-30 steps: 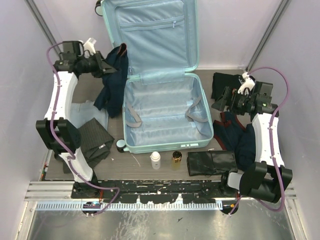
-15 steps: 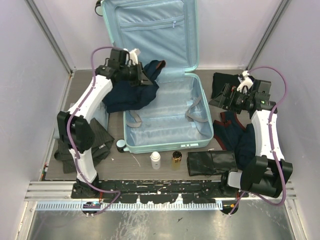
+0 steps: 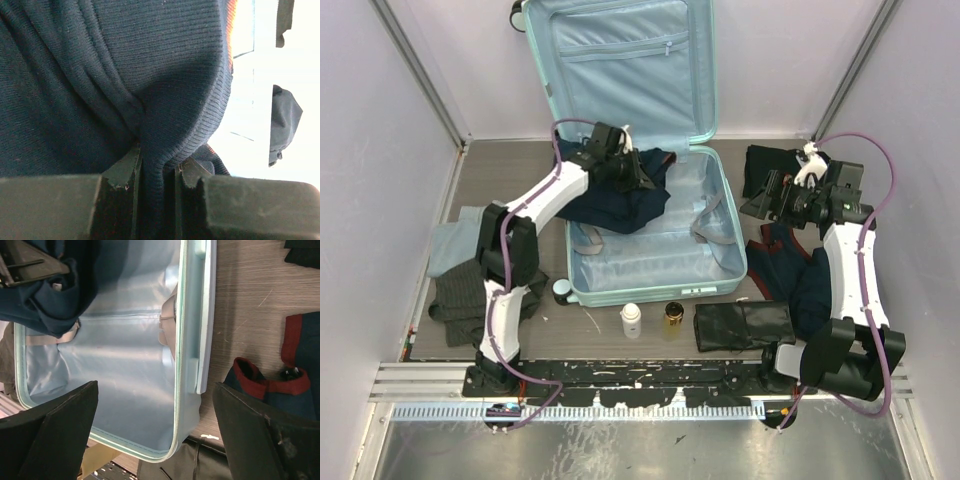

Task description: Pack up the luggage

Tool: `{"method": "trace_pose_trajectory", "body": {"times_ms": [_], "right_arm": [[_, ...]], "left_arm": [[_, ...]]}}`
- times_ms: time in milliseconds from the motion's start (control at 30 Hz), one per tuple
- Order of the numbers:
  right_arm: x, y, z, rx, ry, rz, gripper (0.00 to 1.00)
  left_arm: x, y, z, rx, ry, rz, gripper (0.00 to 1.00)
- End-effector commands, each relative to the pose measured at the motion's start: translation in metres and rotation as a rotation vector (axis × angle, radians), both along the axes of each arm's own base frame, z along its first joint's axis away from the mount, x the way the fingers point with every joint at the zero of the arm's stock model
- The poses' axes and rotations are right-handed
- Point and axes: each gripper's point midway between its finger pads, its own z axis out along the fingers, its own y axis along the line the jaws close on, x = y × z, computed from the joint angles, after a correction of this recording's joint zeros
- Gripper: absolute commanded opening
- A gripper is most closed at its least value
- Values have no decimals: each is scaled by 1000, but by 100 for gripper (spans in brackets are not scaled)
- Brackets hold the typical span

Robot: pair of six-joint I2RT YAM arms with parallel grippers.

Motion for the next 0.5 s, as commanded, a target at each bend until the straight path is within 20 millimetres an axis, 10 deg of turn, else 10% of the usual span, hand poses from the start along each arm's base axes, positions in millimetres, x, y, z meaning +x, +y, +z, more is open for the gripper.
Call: {"method": "trace_pose_trajectory", "body": {"times_ms": [0, 367, 467], "right_arm": [[-4, -4, 21, -76, -80, 9, 100], [-17, -7, 27, -124, -89, 5, 100], [-20, -6, 28, -125, -96, 9, 100]], "left_arm": [[10, -49, 27, -156, -68, -5, 0], [22, -54, -31, -85, -54, -44, 0], [14, -47, -33, -35, -59, -121, 27]]}}
